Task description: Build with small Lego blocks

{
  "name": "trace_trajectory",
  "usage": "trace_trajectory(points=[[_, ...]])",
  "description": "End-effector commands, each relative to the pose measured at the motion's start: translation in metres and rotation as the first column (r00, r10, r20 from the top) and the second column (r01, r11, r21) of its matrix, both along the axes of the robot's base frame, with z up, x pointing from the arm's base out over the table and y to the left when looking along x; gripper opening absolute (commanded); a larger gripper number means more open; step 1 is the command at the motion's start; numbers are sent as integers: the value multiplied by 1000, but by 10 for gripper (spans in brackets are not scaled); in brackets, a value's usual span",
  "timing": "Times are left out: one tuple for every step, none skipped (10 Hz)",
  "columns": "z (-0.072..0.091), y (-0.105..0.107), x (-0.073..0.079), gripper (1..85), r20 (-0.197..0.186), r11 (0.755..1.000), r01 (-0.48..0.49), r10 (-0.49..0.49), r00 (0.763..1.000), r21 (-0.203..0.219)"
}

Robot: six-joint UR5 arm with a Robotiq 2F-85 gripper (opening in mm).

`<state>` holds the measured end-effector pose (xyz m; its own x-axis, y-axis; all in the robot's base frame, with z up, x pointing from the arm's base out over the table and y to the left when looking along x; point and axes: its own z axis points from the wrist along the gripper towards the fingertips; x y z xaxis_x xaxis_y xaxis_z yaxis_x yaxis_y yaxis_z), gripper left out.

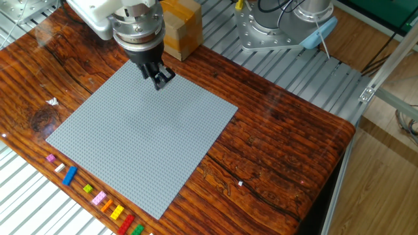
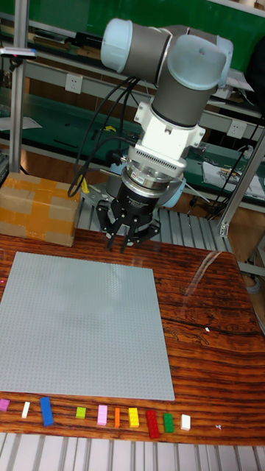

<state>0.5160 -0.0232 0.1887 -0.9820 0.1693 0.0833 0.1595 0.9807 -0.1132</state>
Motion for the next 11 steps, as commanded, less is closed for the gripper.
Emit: trace_trajectory(points=[[1, 0, -5, 10, -13, 999, 34, -34, 999, 1], [1, 2, -6, 10, -15, 1000, 28, -28, 1000, 14], [1, 1, -5, 10, -13, 1000, 20, -20, 1000, 11], [0, 0, 3, 10, 13, 1000, 14, -14, 1000, 11], [-2, 0, 9, 10, 36, 1000, 13, -14, 999, 17], [-4, 2, 17, 10, 67, 1000, 15, -16, 998, 26], [-4, 4, 20, 10, 74, 999, 17, -19, 997, 34], [-6, 4, 23, 10, 85, 999, 31, -34, 996, 31], [-9, 11, 25, 10, 103, 997, 35, -42, 994, 71], [-14, 13, 28, 10, 121, 996, 33, -43, 992, 84], [-16, 17, 30, 10, 124, 994, 45, -57, 991, 95]])
